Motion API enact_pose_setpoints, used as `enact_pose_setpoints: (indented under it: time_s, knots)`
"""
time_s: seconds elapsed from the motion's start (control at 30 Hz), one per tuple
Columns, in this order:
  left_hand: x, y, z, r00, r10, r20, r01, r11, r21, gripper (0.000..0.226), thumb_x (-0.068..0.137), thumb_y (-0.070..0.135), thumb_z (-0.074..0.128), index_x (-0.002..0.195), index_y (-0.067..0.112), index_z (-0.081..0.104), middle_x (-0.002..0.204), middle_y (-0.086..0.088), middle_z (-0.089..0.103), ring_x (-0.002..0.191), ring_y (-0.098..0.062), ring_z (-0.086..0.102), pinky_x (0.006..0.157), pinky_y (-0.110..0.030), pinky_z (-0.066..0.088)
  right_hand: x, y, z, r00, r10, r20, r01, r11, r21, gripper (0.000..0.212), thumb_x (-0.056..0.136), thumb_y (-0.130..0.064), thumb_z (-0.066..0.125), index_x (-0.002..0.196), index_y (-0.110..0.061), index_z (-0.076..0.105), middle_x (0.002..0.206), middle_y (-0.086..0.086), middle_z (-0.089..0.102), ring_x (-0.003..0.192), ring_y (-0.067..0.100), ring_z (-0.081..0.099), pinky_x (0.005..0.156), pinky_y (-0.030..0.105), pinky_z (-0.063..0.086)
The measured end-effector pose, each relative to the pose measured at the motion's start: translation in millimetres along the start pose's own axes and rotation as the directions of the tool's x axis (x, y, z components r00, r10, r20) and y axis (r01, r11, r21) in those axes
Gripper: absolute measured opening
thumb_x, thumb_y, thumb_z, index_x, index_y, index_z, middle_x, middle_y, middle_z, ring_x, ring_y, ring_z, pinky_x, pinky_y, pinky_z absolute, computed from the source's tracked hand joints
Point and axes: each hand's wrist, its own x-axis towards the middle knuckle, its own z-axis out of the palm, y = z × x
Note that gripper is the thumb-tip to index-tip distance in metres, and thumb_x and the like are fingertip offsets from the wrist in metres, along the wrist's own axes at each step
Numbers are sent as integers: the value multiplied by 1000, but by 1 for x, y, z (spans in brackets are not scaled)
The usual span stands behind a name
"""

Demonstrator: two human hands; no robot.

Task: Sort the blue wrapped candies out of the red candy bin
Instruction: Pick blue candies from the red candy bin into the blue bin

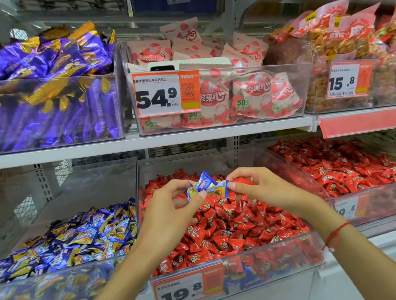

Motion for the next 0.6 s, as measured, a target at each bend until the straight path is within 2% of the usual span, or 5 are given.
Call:
enact_pose_setpoints:
  time_s: [0.17,0.37,0.43,0.5,0.6]
  knots:
    - [-1,0,-3,993,3,116,-5,1000,16,20,88,36,65,107,31,60,115,10,65,79,-10,72,72,-37,60,-10,-22,-4,992,-35,120,26,997,76,16,94,-24,60,105,-15,69,90,2,70,80,2,63,64,15,47]
    - [-2,4,1,991,24,129,-10,994,-108,18,88,24,67,106,22,61,116,3,62,86,-11,70,61,-23,56,-5,-19,8,998,-53,29,51,996,74,16,96,-25,56,104,-21,69,82,-9,68,72,2,59,63,20,48]
    - [-2,5,0,997,32,66,-25,995,-102,17,88,24,67,104,22,62,110,9,61,80,-13,69,60,-24,57,2,-6,8,997,39,-72,-51,983,-176,18,98,-32,53,105,-25,68,91,-5,68,80,5,61,69,27,49]
    - [-2,7,-2,999,39,21,-37,997,-70,17,88,25,68,104,24,62,104,16,59,77,-16,68,63,-31,60,4,8,7,963,220,-155,-269,750,-605,28,96,-40,51,116,-25,63,118,1,63,112,19,55,88,36,47]
    - [-2,8,-4,999,49,-9,-49,998,-46,17,87,25,69,104,25,64,98,18,59,80,-20,68,65,-39,60,1,15,20,976,110,-188,-213,653,-727,21,90,-38,61,105,-24,68,112,2,61,116,24,50,87,34,44]
